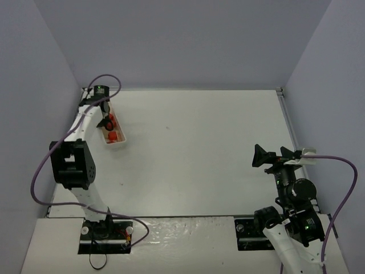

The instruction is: Build the wood block tower

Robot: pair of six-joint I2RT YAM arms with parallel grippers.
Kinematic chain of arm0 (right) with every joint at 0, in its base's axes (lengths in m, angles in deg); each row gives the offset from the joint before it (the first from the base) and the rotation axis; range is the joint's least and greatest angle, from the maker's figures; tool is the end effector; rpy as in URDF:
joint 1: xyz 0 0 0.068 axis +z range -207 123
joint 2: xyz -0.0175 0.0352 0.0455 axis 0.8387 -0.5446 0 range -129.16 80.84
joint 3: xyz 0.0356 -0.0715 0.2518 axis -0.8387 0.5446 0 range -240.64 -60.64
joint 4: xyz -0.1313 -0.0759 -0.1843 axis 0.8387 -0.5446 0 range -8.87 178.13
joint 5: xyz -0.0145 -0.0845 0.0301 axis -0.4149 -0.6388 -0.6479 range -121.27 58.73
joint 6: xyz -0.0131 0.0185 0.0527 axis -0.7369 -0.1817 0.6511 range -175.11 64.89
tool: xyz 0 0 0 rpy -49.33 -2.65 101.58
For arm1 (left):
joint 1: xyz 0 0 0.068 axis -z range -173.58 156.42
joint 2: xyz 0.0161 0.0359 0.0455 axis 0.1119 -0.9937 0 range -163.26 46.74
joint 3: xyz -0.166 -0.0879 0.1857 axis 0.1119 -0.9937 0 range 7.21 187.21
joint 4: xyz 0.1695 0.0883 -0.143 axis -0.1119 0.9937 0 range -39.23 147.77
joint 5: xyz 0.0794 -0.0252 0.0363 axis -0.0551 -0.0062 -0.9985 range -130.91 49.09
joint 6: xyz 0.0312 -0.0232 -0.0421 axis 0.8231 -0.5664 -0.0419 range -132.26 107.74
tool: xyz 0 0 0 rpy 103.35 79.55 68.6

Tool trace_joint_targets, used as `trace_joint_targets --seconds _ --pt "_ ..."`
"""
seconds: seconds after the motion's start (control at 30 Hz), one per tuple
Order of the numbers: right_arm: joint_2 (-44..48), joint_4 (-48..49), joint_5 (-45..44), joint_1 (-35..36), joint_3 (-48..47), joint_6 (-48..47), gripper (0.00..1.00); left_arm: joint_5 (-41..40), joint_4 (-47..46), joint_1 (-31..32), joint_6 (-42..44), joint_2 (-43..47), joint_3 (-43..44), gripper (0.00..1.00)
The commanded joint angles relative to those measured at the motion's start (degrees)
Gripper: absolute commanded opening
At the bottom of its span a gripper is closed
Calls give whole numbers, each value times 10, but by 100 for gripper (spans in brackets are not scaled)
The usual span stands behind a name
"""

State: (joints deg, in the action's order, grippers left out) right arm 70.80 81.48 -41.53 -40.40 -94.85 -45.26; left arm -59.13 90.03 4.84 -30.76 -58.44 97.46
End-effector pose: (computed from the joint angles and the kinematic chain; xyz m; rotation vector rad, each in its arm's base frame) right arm 0.0539 0.0085 0.3373 0.0801 1.2727 0.2846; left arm 0.3807 0.0232 0.2696 -0.5560 2.4064 0.2738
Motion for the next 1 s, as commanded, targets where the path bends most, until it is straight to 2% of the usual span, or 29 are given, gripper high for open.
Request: trace_joint_targets --seconds 0.0,0.1,0.27,0.4,0.6,0.8,0.97 --pt "8 52 -16 5 0 4 99 -131 27 128 59 93 -79 0" --pt "13 53 -15 4 2 3 99 -194 52 197 49 97 -123 0" --pt "16 53 -9 6 1 4 99 -311 124 280 -1 72 -134 0" --pt "20 52 -10 5 3 3 99 -357 154 341 -30 46 -125 0" --pt "16 52 -10 5 2 4 99 -422 241 433 -111 -55 -69 0" --pt "14 52 -8 5 0 4 98 -502 335 440 -205 -108 -91 0" --pt "16 52 -13 5 1 4 97 -540 373 439 -225 -125 -69 0"
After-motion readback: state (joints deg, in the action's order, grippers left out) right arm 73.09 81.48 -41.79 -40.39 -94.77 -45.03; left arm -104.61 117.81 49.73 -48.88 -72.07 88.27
